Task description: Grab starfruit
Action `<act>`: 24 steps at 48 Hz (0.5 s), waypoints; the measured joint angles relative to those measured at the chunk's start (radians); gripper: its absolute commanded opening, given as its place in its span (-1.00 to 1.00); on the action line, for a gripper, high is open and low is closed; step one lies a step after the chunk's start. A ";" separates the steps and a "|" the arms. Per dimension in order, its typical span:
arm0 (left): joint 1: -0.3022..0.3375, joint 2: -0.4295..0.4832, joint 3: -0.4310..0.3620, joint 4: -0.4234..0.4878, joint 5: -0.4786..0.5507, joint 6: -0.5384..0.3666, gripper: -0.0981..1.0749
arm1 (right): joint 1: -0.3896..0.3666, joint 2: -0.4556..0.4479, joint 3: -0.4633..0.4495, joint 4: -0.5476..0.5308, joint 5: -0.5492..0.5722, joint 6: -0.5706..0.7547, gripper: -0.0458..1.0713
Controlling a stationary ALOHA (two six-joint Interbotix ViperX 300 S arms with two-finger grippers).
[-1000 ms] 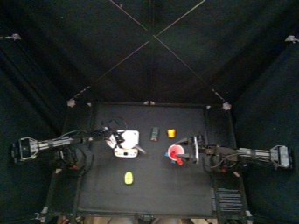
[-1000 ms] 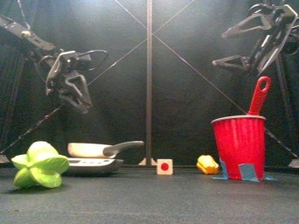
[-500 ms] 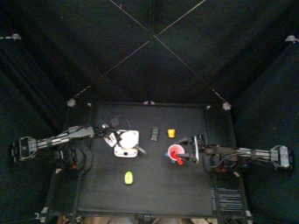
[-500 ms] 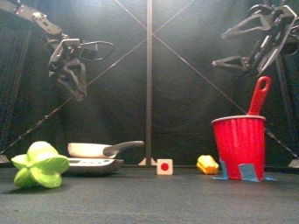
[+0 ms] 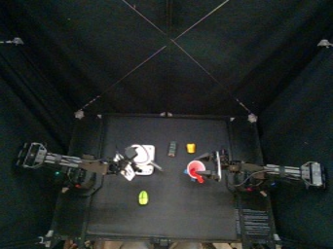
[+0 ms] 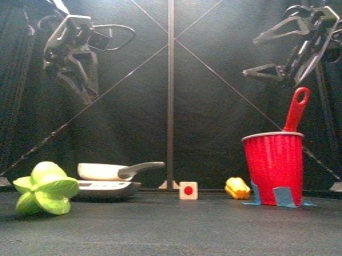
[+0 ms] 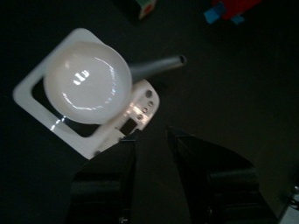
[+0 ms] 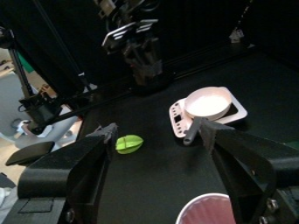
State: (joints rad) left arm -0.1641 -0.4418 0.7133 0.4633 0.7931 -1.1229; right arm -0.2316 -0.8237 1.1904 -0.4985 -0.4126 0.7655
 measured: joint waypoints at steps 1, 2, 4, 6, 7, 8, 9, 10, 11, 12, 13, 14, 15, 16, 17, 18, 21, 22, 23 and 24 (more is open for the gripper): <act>-0.017 0.012 0.000 0.009 0.000 -0.028 0.41 | 0.000 -0.002 0.000 0.000 0.002 0.000 0.94; -0.034 0.026 0.000 0.015 0.002 -0.054 0.41 | 0.000 0.000 0.000 0.000 0.000 0.000 0.94; -0.058 0.051 0.000 0.020 0.000 -0.091 0.44 | 0.000 0.000 0.000 0.002 0.002 0.000 0.94; -0.078 0.071 0.000 0.023 0.000 -0.117 0.48 | 0.000 0.000 0.000 0.002 0.002 0.000 0.94; -0.087 0.081 0.002 0.023 0.000 -0.129 0.50 | 0.000 0.000 0.000 0.000 0.000 0.000 0.94; -0.095 0.091 0.000 0.021 -0.002 -0.138 0.55 | 0.000 -0.002 0.002 0.002 0.002 0.000 0.94; -0.103 0.103 0.000 0.020 -0.003 -0.150 0.58 | 0.000 -0.002 0.002 0.000 0.000 0.000 0.94; -0.109 0.114 0.000 0.015 -0.005 -0.161 0.62 | 0.000 -0.002 0.002 0.002 0.002 0.000 0.94; -0.114 0.123 0.000 0.008 -0.005 -0.170 0.65 | 0.000 -0.002 0.003 0.002 0.000 0.000 0.94; -0.120 0.137 0.000 -0.006 -0.008 -0.181 0.70 | 0.000 -0.002 0.005 0.002 0.000 0.000 0.94; -0.121 0.144 0.000 -0.017 -0.009 -0.189 0.74 | 0.000 -0.002 0.005 0.003 0.002 0.000 0.94; -0.124 0.152 0.000 -0.031 -0.012 -0.195 0.78 | 0.000 0.000 0.006 0.003 0.000 0.000 0.94; -0.127 0.160 0.000 -0.044 -0.017 -0.202 0.81 | 0.000 -0.002 0.008 0.006 0.002 0.000 0.94; -0.129 0.164 0.000 -0.064 -0.023 -0.209 0.84 | 0.000 0.000 0.009 0.008 0.002 0.000 0.94; -0.132 0.169 0.000 -0.083 -0.032 -0.216 0.87 | 0.000 0.000 0.009 0.009 0.000 0.000 0.94; -0.132 0.173 0.000 -0.100 -0.041 -0.222 0.90 | 0.000 -0.002 0.009 0.009 0.002 0.000 0.94; -0.133 0.181 0.002 -0.155 -0.086 -0.242 0.94 | 0.000 0.000 0.011 0.014 0.002 0.000 0.94; -0.135 0.183 0.003 -0.169 -0.101 -0.249 0.94 | -0.002 -0.002 0.011 0.014 0.002 0.000 0.94; -0.133 0.186 0.005 -0.184 -0.120 -0.256 0.93 | 0.000 0.000 0.011 0.015 0.002 0.000 0.94; -0.133 0.189 0.008 -0.204 -0.141 -0.267 0.93 | 0.000 0.000 0.012 0.015 0.002 0.000 0.94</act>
State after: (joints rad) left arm -0.2976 -0.2531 0.7210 0.2592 0.6519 -1.3898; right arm -0.2316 -0.8237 1.2026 -0.4832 -0.4111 0.7655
